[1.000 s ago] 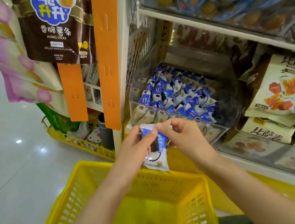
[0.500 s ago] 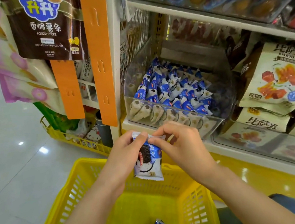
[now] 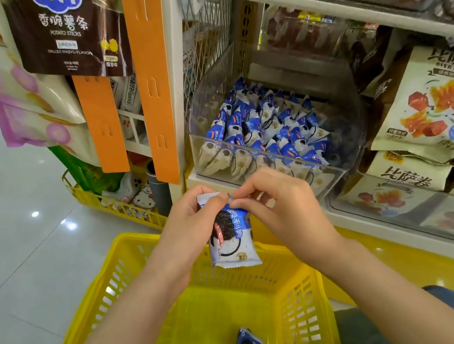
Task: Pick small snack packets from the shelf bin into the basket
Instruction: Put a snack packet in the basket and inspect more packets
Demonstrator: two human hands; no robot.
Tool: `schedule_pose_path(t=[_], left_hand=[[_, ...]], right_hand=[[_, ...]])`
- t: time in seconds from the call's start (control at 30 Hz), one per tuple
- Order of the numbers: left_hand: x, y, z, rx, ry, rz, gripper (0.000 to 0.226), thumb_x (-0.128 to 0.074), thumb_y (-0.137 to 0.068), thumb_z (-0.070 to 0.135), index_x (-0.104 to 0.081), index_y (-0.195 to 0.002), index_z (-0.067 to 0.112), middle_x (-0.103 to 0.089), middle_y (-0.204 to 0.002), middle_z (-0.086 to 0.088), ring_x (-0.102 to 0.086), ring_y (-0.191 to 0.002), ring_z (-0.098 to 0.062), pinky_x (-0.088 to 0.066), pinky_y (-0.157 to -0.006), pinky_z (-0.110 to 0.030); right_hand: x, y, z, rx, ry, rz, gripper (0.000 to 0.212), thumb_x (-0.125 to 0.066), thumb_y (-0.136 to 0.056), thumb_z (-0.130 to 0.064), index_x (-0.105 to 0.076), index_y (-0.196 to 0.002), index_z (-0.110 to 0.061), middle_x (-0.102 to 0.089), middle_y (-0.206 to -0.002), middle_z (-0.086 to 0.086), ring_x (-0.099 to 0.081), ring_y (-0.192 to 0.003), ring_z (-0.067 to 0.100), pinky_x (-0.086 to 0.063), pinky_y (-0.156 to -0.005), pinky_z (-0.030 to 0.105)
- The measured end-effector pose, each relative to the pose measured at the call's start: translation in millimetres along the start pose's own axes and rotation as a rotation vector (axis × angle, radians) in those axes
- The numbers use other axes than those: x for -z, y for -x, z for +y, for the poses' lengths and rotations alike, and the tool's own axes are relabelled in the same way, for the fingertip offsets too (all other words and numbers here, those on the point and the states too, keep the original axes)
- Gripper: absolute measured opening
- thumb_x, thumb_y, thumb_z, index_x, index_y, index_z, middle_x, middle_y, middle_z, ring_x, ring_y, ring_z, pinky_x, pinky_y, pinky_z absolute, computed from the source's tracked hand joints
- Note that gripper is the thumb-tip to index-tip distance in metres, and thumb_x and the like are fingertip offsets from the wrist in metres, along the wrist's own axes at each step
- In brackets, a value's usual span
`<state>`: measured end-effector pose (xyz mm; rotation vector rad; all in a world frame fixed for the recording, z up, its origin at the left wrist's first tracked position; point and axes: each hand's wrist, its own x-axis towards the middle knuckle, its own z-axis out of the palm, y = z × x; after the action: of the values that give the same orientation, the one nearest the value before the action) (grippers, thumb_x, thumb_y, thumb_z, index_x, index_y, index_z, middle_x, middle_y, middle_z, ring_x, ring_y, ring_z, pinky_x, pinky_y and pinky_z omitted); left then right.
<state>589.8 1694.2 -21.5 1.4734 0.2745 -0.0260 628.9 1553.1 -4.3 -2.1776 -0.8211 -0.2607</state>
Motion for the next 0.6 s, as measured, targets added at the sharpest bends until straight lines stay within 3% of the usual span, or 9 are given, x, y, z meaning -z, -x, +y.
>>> schedule_pose_path(t=[0.07,0.17,0.3,0.33,0.4,0.47,0.6], left_hand=[[0.5,0.3,-1.2,0.037,0.026,-0.016,0.014,-0.057,-0.088,0.026,-0.059,-0.076,0.02,-0.066,-0.064,0.001,-0.062,-0.058,-0.005,-0.046,-0.048,-0.015],[1.5,0.7,-1.3,0.092,0.038,-0.082,0.017,-0.064,-0.083,0.031,-0.06,-0.095,0.02,-0.073,-0.084,-0.001,-0.069,-0.073,-0.013,-0.054,-0.066,-0.029],[0.6,4.3,-0.5,0.058,0.024,-0.043,0.022,-0.069,-0.08,0.019,-0.058,-0.099,0.018,-0.071,-0.09,0.0,-0.069,-0.068,-0.009,-0.053,-0.056,-0.022],[1.4,5.1,0.0,0.034,0.025,-0.003,0.021,-0.068,-0.081,0.018,-0.059,-0.099,0.018,-0.07,-0.092,0.0,-0.069,-0.067,-0.009,-0.053,-0.055,-0.021],[4.5,5.3,0.0,-0.005,-0.006,0.059,0.019,-0.066,-0.083,0.016,-0.059,-0.099,0.02,-0.069,-0.091,0.001,-0.067,-0.063,-0.007,-0.054,-0.054,-0.02],[8.1,5.4,-0.8,-0.044,-0.113,0.064,0.02,-0.065,-0.083,0.015,-0.06,-0.102,0.02,-0.068,-0.091,-0.002,-0.065,-0.06,-0.005,-0.054,-0.054,-0.019],[6.7,10.1,-4.6,-0.091,-0.153,0.018,0.014,-0.06,-0.087,0.019,-0.064,-0.1,0.014,-0.069,-0.085,-0.005,-0.064,-0.061,-0.006,-0.053,-0.055,-0.017]], right_hand=[[-1.3,2.6,1.6,0.037,0.028,0.004,0.004,-0.066,-0.083,-0.019,-0.065,-0.079,-0.018,-0.058,-0.075,-0.012,-0.053,-0.072,0.002,-0.043,-0.062,0.014],[-2.2,-0.3,2.2,-0.213,-0.239,0.095,0.017,-0.063,-0.086,-0.013,-0.058,-0.075,-0.026,-0.063,-0.073,-0.006,-0.061,-0.068,0.006,-0.05,-0.056,0.015],[2.1,-6.3,8.4,-0.526,-0.494,0.157,0.01,-0.056,-0.09,-0.008,-0.055,-0.082,-0.014,-0.064,-0.086,0.011,-0.067,-0.072,0.013,-0.054,-0.052,0.02],[4.2,-7.0,9.9,-0.568,-0.522,0.111,0.003,-0.056,-0.09,-0.008,-0.056,-0.089,-0.011,-0.065,-0.088,0.012,-0.066,-0.073,0.013,-0.056,-0.055,0.021],[7.6,-5.9,14.3,-0.576,-0.443,-0.057,0.02,-0.057,-0.09,-0.012,-0.053,-0.109,-0.009,-0.067,-0.092,0.009,-0.065,-0.082,0.013,-0.057,-0.068,0.023],[10.2,-3.7,14.6,-0.548,-0.39,-0.209,0.033,-0.06,-0.088,-0.019,-0.049,-0.118,-0.017,-0.067,-0.101,0.0,-0.064,-0.091,0.008,-0.053,-0.075,0.018],[11.9,1.1,11.1,-0.57,-0.482,-0.27,0.019,-0.063,-0.084,-0.021,-0.058,-0.101,-0.026,-0.068,-0.093,-0.005,-0.065,-0.071,-0.001,-0.049,-0.056,0.013]])
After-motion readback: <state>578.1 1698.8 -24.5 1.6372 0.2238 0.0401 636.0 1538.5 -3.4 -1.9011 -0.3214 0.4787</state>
